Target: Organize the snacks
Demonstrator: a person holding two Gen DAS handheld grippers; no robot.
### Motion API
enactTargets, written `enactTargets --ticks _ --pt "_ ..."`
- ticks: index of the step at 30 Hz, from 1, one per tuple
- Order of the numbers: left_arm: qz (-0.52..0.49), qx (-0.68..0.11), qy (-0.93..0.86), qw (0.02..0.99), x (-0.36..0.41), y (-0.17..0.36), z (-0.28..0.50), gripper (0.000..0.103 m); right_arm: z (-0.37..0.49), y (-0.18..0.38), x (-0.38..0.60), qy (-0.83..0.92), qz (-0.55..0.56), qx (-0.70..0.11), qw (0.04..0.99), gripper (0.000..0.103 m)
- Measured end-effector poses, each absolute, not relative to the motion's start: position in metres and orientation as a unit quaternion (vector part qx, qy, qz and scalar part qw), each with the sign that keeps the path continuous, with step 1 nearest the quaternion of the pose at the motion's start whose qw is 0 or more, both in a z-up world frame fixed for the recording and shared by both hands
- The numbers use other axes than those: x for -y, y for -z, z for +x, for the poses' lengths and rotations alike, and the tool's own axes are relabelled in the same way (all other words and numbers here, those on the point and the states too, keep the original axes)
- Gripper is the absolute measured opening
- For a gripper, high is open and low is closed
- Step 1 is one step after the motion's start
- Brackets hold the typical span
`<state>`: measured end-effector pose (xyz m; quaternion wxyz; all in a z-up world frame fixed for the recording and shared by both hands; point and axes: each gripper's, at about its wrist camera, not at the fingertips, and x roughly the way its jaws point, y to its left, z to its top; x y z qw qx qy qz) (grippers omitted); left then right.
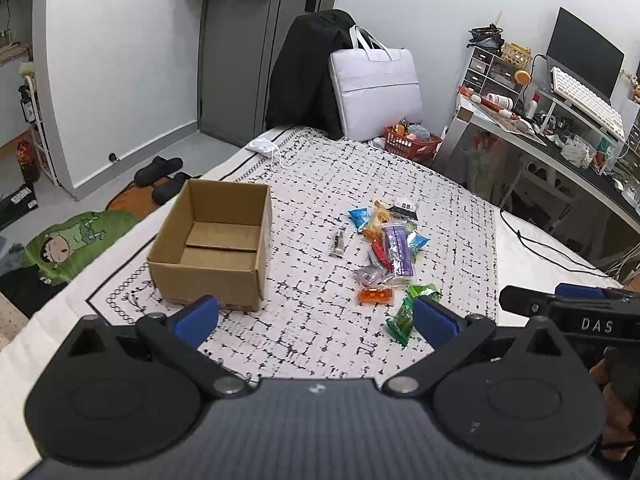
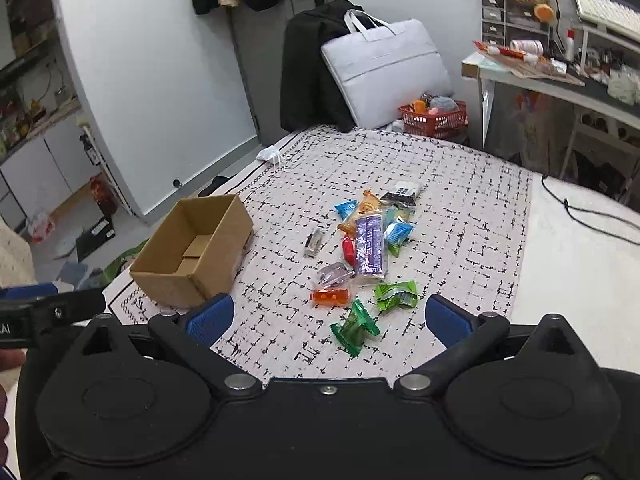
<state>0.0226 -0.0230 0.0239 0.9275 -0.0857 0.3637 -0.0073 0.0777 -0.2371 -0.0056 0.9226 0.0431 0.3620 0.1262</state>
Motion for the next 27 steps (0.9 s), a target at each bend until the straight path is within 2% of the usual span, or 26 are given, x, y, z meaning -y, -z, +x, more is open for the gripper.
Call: enactTargets --ticks 13,18,27 --pt "-0.095 -0.391 0.019 0.915 0.048 0.007 0.071 0.102 0.127 0.039 0.263 -0.114 0.096 -0.395 0.906 0.103" --pt "-0.106 -0.403 0.014 0.909 0.055 0.021 0.089 0.101 0.147 0.055 0.271 -0.108 0.118 -0.421 0.893 0.096" --pt "-0.118 -0.428 0.012 0.896 0.07 0.044 0.117 0.097 0.176 0.078 0.285 -0.097 0.148 -0.44 0.881 0.096"
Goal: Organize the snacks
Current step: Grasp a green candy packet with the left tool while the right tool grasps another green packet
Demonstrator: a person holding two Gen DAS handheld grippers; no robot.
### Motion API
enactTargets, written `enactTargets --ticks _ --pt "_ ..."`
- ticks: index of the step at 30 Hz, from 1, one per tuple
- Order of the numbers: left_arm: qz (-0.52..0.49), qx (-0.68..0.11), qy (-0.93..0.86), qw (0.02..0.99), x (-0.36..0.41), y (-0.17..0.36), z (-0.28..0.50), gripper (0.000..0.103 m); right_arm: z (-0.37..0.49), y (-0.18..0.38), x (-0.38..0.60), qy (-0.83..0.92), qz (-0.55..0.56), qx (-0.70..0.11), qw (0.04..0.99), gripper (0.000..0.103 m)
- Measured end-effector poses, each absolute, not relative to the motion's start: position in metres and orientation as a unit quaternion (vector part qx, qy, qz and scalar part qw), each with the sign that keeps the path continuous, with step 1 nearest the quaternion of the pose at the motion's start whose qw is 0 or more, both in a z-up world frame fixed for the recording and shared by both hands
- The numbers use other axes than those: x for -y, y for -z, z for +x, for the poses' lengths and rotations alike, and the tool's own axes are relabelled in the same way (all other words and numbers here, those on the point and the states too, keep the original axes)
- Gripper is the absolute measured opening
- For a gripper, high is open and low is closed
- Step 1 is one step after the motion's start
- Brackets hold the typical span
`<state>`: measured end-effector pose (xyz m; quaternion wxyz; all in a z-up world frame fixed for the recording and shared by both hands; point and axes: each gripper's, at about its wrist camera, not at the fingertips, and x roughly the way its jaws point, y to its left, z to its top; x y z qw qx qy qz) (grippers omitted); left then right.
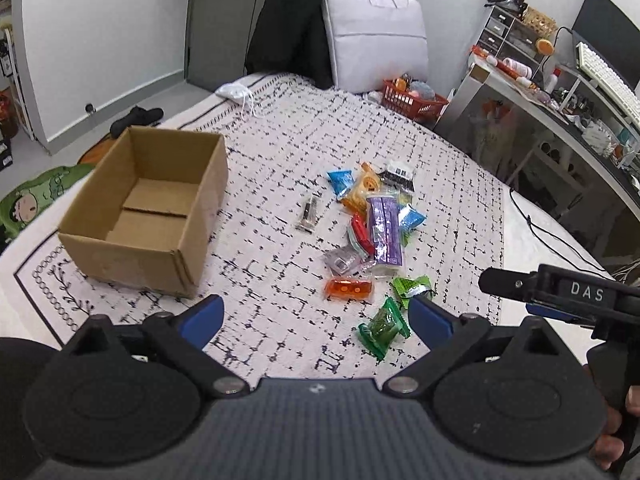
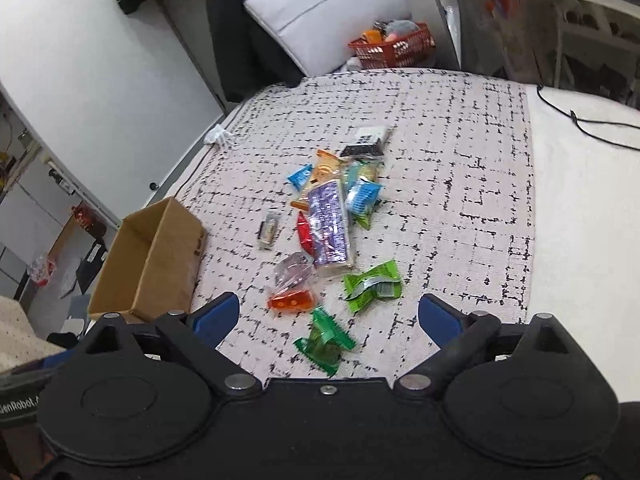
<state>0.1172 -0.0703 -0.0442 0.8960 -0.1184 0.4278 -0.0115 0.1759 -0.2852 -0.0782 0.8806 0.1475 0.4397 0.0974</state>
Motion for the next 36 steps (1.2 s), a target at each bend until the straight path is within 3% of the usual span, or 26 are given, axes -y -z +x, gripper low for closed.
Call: enactTargets --ticks 3,16,21,24,26,36 --pt "-0.124 -0.438 0.011 0.89 0.077 0.053 0.125 0.095 0.187 0.091 0.291 -0.089 0.158 -0.456 0.871 0.095" --pt "-0.143 -0.474 0.023 0.868 0.114 0.096 0.161 0.087 0.22 0.138 0.322 -0.075 0.253 -0.49 0.831 0.074" --pt "-0.142 -0.489 0.029 0.86 0.132 0.113 0.176 0.086 0.23 0.155 0.33 -0.079 0.28 -0.504 0.813 0.074" --pt "-0.138 -0.504 0.027 0.852 0.141 0.126 0.185 0.078 0.237 0.163 0.332 -0.083 0.287 -0.51 0.807 0.073" --pt "-0.143 -0.516 0.027 0.844 0.145 0.136 0.19 0.073 0.242 0.171 0.333 -0.085 0.295 -0.516 0.8 0.067" --pt "-0.138 -0.557 0.021 0.819 0.166 0.173 0.214 0.071 0.268 0.202 0.336 -0.102 0.318 -0.546 0.768 0.064"
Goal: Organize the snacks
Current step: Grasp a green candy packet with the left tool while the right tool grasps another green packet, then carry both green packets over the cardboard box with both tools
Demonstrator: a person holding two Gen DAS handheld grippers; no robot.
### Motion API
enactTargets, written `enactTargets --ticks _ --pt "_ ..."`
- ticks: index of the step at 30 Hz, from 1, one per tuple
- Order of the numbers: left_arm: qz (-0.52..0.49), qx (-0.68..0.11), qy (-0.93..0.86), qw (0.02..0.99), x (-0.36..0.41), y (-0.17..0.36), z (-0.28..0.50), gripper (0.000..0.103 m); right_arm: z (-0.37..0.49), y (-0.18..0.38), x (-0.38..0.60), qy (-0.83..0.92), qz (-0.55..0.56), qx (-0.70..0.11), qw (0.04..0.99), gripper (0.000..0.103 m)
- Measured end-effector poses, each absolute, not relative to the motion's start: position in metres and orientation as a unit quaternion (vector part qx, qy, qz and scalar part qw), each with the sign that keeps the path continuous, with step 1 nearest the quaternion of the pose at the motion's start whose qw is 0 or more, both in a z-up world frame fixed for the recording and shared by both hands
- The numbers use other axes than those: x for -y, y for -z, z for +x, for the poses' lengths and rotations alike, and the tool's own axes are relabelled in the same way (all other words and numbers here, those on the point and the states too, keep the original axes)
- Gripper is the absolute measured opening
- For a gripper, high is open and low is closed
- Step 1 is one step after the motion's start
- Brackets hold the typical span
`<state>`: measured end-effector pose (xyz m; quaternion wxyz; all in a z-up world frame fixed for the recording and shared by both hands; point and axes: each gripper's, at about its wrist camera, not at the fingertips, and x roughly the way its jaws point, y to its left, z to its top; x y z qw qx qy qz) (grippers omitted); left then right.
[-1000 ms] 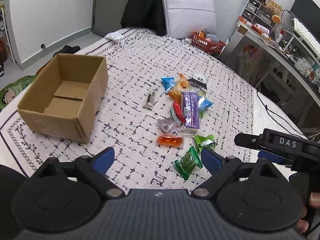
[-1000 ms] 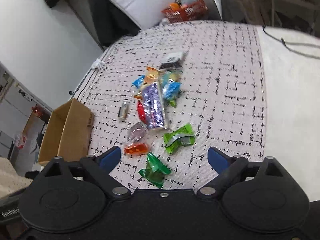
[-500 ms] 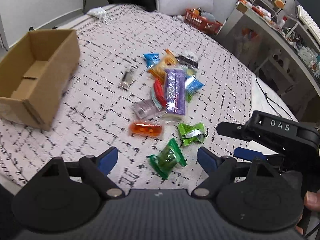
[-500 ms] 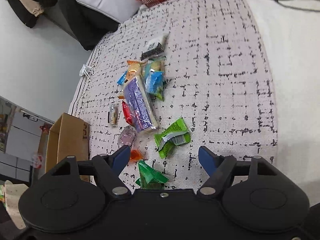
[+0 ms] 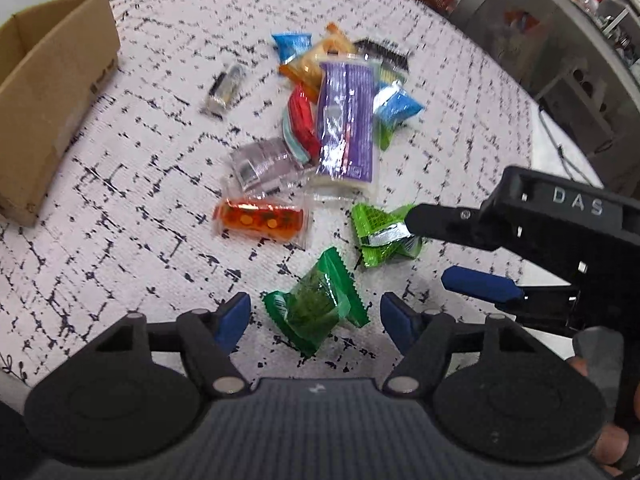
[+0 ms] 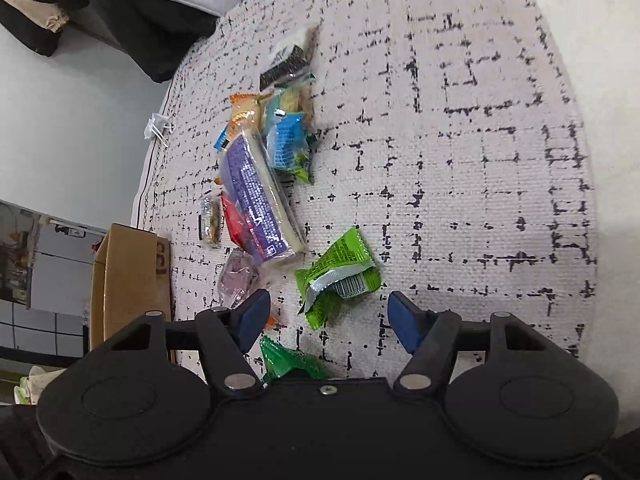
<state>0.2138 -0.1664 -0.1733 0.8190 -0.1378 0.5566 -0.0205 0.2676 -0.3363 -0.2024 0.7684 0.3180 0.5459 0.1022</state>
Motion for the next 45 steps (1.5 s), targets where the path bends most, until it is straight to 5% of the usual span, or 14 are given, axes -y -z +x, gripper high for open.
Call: enactTargets --ticks 5,11,26,27,29,45 --pt "-0.148 -0.583 0.012 0.799 0.168 0.191 0.222 0.05 0.279 0.216 0.334 -0.108 0.325 -0.559 0.755 0.058" --pt "-0.16 -0.577 0.003 0.801 0.164 0.192 0.225 0.036 0.288 0.223 0.331 -0.113 0.325 -0.563 0.751 0.057" --pt "-0.173 -0.547 -0.025 0.819 0.138 0.176 0.227 0.035 0.295 0.217 0.304 -0.099 0.246 -0.555 0.788 0.057" --pt "-0.175 -0.544 -0.026 0.82 0.135 0.174 0.226 0.035 0.295 0.216 0.302 -0.098 0.238 -0.555 0.791 0.055" --pt "-0.178 -0.537 -0.029 0.824 0.128 0.171 0.223 0.035 0.293 0.215 0.3 -0.094 0.223 -0.552 0.798 0.03" --pt "-0.189 -0.478 -0.026 0.857 0.095 0.116 0.197 0.035 0.267 0.166 0.291 -0.135 0.198 -0.506 0.829 0.029"
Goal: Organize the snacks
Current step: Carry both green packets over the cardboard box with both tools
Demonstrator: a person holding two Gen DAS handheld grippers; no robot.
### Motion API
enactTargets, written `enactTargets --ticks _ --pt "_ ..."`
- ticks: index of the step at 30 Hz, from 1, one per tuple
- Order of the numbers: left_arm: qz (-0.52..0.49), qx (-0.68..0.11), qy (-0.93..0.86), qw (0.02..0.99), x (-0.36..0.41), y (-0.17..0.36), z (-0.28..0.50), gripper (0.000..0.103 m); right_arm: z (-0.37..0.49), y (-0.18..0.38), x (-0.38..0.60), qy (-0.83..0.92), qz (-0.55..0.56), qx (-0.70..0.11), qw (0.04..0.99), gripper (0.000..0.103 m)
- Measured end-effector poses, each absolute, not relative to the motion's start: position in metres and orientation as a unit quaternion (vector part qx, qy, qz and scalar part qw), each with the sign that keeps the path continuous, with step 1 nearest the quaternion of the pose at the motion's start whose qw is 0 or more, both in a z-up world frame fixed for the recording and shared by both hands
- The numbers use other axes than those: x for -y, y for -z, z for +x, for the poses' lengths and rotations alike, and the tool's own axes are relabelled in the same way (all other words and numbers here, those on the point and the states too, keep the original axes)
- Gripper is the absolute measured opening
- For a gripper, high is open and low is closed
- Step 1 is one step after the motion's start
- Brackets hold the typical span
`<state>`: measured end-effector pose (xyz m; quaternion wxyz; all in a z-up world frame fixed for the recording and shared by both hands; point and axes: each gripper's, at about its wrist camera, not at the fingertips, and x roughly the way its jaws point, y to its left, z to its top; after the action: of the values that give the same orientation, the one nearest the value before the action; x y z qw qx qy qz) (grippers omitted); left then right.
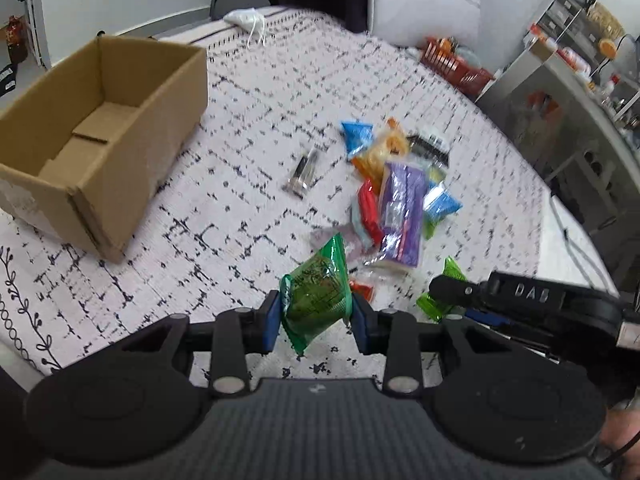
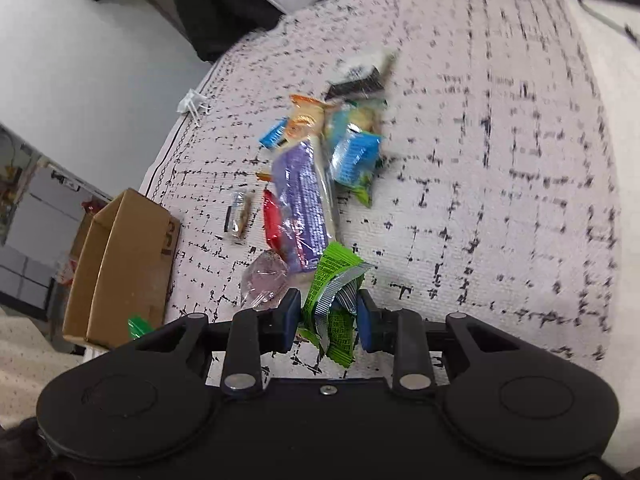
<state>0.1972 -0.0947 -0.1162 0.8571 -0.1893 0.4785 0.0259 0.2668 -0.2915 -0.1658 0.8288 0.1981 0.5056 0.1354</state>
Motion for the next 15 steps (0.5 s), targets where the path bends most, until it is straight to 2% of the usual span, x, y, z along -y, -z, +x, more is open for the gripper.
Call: enactTargets --ticks 15 --pt "-0.198 -0.432 -0.011 0.88 0.065 0.07 0.177 0.036 0.238 0.095 0.259 -0.159 0.152 -0.452 0.865 0.029"
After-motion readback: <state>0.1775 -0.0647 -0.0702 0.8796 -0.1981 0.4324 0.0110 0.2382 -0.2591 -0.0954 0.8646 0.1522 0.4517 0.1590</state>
